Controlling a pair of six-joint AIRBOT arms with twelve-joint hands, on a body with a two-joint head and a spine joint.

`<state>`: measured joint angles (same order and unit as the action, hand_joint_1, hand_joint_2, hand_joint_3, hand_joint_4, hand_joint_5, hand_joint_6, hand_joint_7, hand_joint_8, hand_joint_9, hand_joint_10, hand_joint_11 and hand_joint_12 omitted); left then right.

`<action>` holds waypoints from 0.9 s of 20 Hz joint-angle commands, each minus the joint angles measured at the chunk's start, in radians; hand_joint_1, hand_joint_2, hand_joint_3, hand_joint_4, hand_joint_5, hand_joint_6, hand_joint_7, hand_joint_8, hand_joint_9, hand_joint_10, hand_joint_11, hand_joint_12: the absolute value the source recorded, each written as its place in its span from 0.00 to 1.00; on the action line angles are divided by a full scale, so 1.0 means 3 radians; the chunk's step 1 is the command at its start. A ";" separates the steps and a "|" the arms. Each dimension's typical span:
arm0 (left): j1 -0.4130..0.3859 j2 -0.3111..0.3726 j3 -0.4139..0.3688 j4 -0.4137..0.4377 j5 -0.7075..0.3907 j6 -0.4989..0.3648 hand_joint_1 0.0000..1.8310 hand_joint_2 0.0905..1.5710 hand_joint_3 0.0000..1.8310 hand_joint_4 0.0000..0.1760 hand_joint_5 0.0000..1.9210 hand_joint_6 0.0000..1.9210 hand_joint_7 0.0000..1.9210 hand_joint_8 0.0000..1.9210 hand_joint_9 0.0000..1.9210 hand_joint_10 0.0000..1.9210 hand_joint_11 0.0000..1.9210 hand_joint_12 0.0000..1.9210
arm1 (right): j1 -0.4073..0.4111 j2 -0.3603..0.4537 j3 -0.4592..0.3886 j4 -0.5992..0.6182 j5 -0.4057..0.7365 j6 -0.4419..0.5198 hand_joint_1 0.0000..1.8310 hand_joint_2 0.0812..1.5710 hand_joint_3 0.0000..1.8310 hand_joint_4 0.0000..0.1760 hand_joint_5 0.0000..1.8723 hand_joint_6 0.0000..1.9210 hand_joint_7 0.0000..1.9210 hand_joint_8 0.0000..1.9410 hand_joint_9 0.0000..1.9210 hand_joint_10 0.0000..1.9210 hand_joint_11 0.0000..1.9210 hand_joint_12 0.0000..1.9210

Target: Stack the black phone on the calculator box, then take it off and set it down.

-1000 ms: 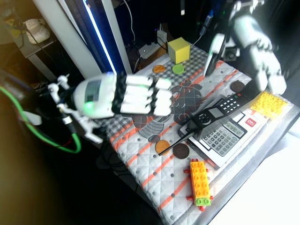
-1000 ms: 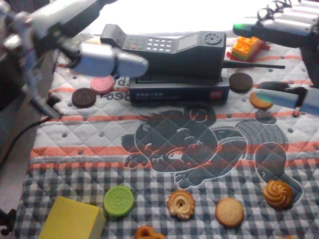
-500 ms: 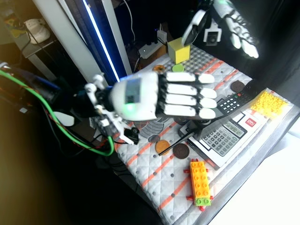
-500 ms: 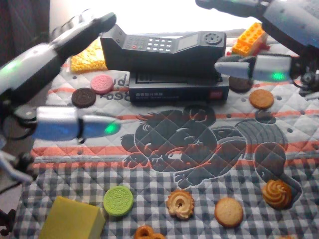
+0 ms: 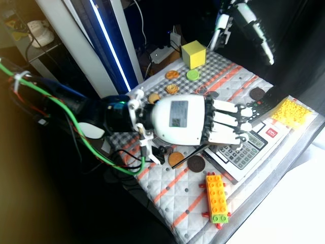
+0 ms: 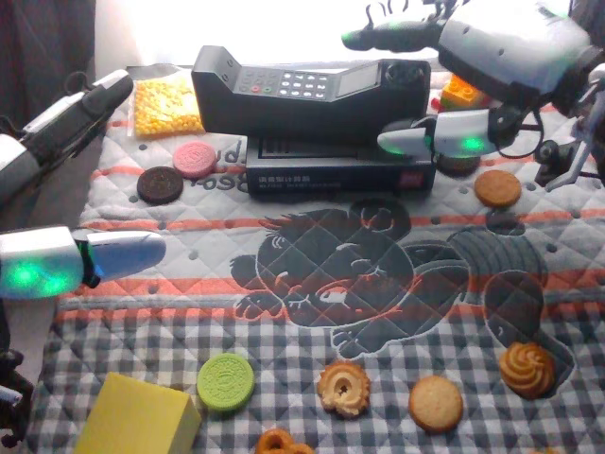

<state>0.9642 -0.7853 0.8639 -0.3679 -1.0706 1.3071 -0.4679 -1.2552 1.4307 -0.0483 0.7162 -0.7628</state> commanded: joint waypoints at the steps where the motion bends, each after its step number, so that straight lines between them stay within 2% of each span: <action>1: 0.0007 0.0039 -0.0020 0.0044 -0.0471 -0.0030 0.47 0.55 0.01 0.77 0.00 0.00 0.00 0.00 0.00 0.00 0.01 0.00 | 0.0075 -0.0003 0.0039 0.0055 0.0307 0.0006 0.45 0.62 0.00 0.39 0.26 0.00 0.26 0.00 0.27 0.00 0.02 0.61; 2: 0.0035 0.0054 -0.0038 0.0044 -0.0499 -0.0041 0.48 0.56 0.01 0.76 0.00 0.00 0.00 0.00 0.00 0.00 0.01 0.00 | 0.0083 -0.0025 0.0064 0.0055 0.0279 0.0006 0.46 0.62 0.00 0.40 0.26 0.00 0.27 0.00 0.27 0.00 0.02 0.60; 3: 0.0047 0.0059 -0.0042 0.0046 -0.0501 -0.0057 0.50 0.56 0.01 0.81 0.00 0.00 0.00 0.00 0.00 0.00 0.00 0.00 | 0.0086 -0.0037 0.0076 0.0055 0.0269 0.0006 0.50 0.64 0.00 0.25 0.29 0.00 0.31 0.01 0.32 0.01 0.07 0.61; 4: 0.0057 0.0060 -0.0039 0.0049 -0.0469 -0.0080 0.51 0.55 0.00 0.87 0.00 0.00 0.00 0.00 0.00 0.00 0.00 0.00 | 0.0088 -0.0051 0.0091 0.0054 0.0254 0.0006 0.54 0.66 0.00 0.16 0.36 0.01 0.38 0.01 0.39 0.03 0.12 0.66; 5: 0.0061 0.0060 -0.0034 0.0049 -0.0437 -0.0089 0.51 0.55 0.00 0.84 0.00 0.00 0.00 0.00 0.00 0.00 0.00 0.00 | 0.0089 -0.0059 0.0101 0.0054 0.0242 0.0006 0.59 0.68 0.00 0.00 0.42 0.01 0.44 0.02 0.44 0.04 0.18 0.66; 6: 0.0063 0.0060 -0.0032 0.0049 -0.0424 -0.0091 0.50 0.56 0.01 0.89 0.00 0.00 0.00 0.00 0.00 0.00 0.00 0.00 | 0.0090 -0.0063 0.0105 0.0054 0.0237 0.0006 0.72 0.67 0.00 0.00 0.50 0.37 0.53 0.32 0.51 0.46 0.30 0.63; 7: 0.0064 0.0060 -0.0031 0.0049 -0.0421 -0.0093 0.48 0.57 0.01 0.85 0.00 0.00 0.00 0.00 0.00 0.00 0.00 0.00 | 0.0091 -0.0065 0.0108 0.0054 0.0234 0.0006 0.75 0.68 0.00 0.00 0.50 0.47 0.53 0.41 0.51 0.57 0.39 0.58; 9: 0.0069 0.0060 -0.0028 0.0048 -0.0400 -0.0102 0.47 0.56 0.00 0.92 0.00 0.00 0.00 0.00 0.00 0.00 0.00 0.00 | 0.0093 -0.0076 0.0120 0.0053 0.0221 0.0005 0.75 0.69 0.00 0.00 0.48 0.54 0.50 0.46 0.51 0.62 0.42 0.56; 10: 0.0082 0.0059 -0.0025 0.0047 -0.0391 -0.0120 0.47 0.56 0.00 0.86 0.00 0.00 0.00 0.00 0.00 0.00 0.00 0.00 | 0.0096 -0.0090 0.0138 0.0053 0.0198 0.0005 0.75 0.69 0.00 0.00 0.47 0.56 0.50 0.46 0.52 0.59 0.46 0.51; 11: 0.0107 0.0059 -0.0022 0.0047 -0.0398 -0.0173 0.48 0.56 0.00 0.80 0.00 0.00 0.01 0.00 0.00 0.00 0.00 0.00 | 0.0099 -0.0112 0.0162 0.0053 0.0164 0.0003 0.76 0.68 0.00 0.00 0.48 0.52 0.53 0.43 0.55 0.55 0.52 0.48; 12: 0.0140 0.0055 -0.0016 0.0047 -0.0429 -0.0250 0.48 0.57 0.00 0.80 0.00 0.00 0.01 0.00 0.00 0.00 0.00 0.00 | 0.0102 -0.0140 0.0199 0.0053 0.0123 0.0003 0.76 0.68 0.00 0.00 0.48 0.51 0.54 0.41 0.56 0.54 0.54 0.45; 13: 0.0152 0.0051 -0.0012 0.0045 -0.0441 -0.0276 0.46 0.56 0.00 0.80 0.00 0.00 0.00 0.00 0.00 0.00 0.00 0.00 | 0.0104 -0.0150 0.0211 0.0052 0.0110 0.0003 0.75 0.69 0.00 0.00 0.48 0.52 0.53 0.43 0.52 0.61 0.46 0.53; 14: 0.0152 0.0051 -0.0012 0.0045 -0.0441 -0.0276 0.48 0.57 0.00 0.77 0.01 0.00 0.00 0.00 0.00 0.00 0.00 0.00 | 0.0104 -0.0150 0.0211 0.0052 0.0110 0.0003 0.76 0.68 0.00 0.00 0.48 0.50 0.55 0.41 0.53 0.60 0.49 0.57; 16: 0.0267 0.0028 -0.0010 -0.0023 -0.0475 -0.0339 0.48 0.57 0.01 0.73 0.01 0.00 0.00 0.00 0.00 0.00 0.00 0.00 | 0.0144 -0.0113 0.0068 0.0001 0.0269 0.0003 0.76 0.68 0.00 0.00 0.48 0.49 0.56 0.40 0.53 0.59 0.48 0.53; 17: 0.0289 0.0029 -0.0009 -0.0031 -0.0491 -0.0368 0.47 0.58 0.01 0.80 0.00 0.00 0.00 0.00 0.00 0.00 0.00 0.00 | 0.0145 -0.0040 -0.0016 -0.0012 0.0398 0.0003 0.76 0.68 0.00 0.00 0.48 0.50 0.57 0.39 0.53 0.57 0.47 0.50; 18: 0.0300 0.0029 -0.0008 -0.0037 -0.0504 -0.0383 0.47 0.58 0.01 0.88 0.00 0.00 0.00 0.00 0.00 0.00 0.00 0.00 | 0.0145 0.0029 -0.0097 -0.0027 0.0509 0.0003 0.76 0.67 0.00 0.00 0.49 0.48 0.58 0.37 0.55 0.55 0.52 0.51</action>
<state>1.0546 -0.7807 0.8581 -0.3828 -1.0901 1.2030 -0.4339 -1.2541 1.3937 -0.0792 0.7059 -0.7620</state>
